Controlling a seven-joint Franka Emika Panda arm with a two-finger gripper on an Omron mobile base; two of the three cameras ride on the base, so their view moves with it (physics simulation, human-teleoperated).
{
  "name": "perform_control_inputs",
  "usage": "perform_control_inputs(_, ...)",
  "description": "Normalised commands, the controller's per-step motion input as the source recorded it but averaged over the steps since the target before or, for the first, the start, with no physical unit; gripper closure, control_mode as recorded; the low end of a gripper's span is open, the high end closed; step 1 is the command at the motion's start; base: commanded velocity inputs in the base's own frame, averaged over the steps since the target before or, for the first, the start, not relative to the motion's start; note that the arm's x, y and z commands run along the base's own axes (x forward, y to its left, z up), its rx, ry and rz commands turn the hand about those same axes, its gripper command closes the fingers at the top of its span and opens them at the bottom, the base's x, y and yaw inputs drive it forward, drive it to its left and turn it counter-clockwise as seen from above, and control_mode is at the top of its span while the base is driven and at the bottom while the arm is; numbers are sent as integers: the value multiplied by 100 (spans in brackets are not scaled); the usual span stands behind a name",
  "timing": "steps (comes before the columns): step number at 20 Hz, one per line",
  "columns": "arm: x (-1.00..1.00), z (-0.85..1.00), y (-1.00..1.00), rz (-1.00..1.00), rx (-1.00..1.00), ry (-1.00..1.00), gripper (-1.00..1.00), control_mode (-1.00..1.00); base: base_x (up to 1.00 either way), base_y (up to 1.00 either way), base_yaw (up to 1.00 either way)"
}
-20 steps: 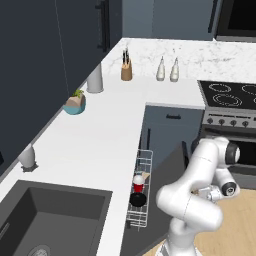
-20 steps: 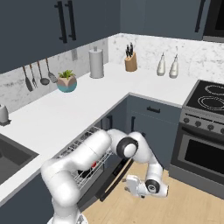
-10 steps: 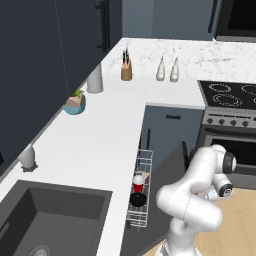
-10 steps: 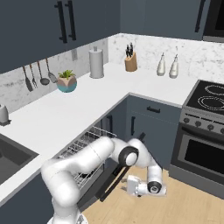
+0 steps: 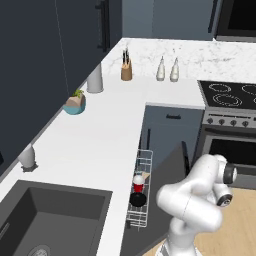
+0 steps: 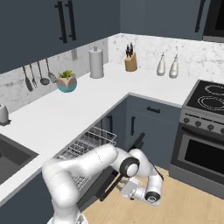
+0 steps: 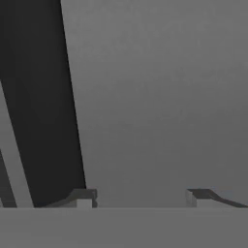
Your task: Pick up the cup and bowl from the counter, place them in the dishwasher, and close the dishwasher door.
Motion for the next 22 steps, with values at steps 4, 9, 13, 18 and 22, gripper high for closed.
perform_control_inputs(4,-62,100,27,-22,9,26,-100,-100,0,0,0)
perform_control_inputs(9,-25,100,63,-26,1,29,-100,-100,0,0,0)
perform_control_inputs(13,0,88,100,-25,-11,29,-100,-100,0,0,0)
perform_control_inputs(18,2,79,100,-22,-16,24,-100,-100,0,0,0)
perform_control_inputs(22,2,71,100,-22,-21,19,-100,-100,0,0,0)
